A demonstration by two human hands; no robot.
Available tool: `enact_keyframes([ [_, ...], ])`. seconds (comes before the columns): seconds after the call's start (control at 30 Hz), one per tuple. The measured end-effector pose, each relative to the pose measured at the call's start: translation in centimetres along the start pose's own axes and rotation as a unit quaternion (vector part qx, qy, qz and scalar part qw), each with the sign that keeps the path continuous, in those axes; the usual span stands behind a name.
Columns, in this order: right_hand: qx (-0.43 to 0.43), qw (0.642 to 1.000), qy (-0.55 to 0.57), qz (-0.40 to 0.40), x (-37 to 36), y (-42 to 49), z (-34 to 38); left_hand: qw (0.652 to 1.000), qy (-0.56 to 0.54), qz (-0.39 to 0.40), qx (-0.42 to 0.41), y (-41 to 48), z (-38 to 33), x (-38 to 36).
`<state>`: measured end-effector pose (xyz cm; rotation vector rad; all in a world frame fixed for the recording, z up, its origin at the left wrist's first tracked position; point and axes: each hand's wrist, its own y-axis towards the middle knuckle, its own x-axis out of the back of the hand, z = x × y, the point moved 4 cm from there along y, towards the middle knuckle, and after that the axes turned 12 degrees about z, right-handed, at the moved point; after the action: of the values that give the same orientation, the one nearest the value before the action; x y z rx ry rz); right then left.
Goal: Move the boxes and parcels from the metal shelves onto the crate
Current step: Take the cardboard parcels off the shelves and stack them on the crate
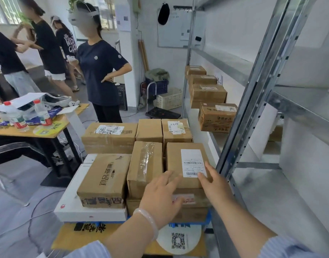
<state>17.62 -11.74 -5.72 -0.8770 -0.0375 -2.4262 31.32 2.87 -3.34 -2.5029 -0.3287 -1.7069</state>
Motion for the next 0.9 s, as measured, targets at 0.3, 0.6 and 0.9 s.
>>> enact_keyframes([
  [0.3, 0.01, 1.0, -0.025, 0.002, -0.3, 1.3, -0.4, 0.99, 0.111, 0.049, 0.072, 1.2, 2.3, -1.9],
  [0.6, 0.04, 0.993, -0.112, -0.011, 0.7, -2.2, 0.1, 0.992, 0.102, 0.053, 0.051, 1.0, 1.6, -1.2],
  [0.9, 0.005, 0.959, -0.251, -0.132, 2.0, -15.2, -1.5, 0.983, 0.117, 0.038, -0.134, -2.0, -4.6, -1.5],
])
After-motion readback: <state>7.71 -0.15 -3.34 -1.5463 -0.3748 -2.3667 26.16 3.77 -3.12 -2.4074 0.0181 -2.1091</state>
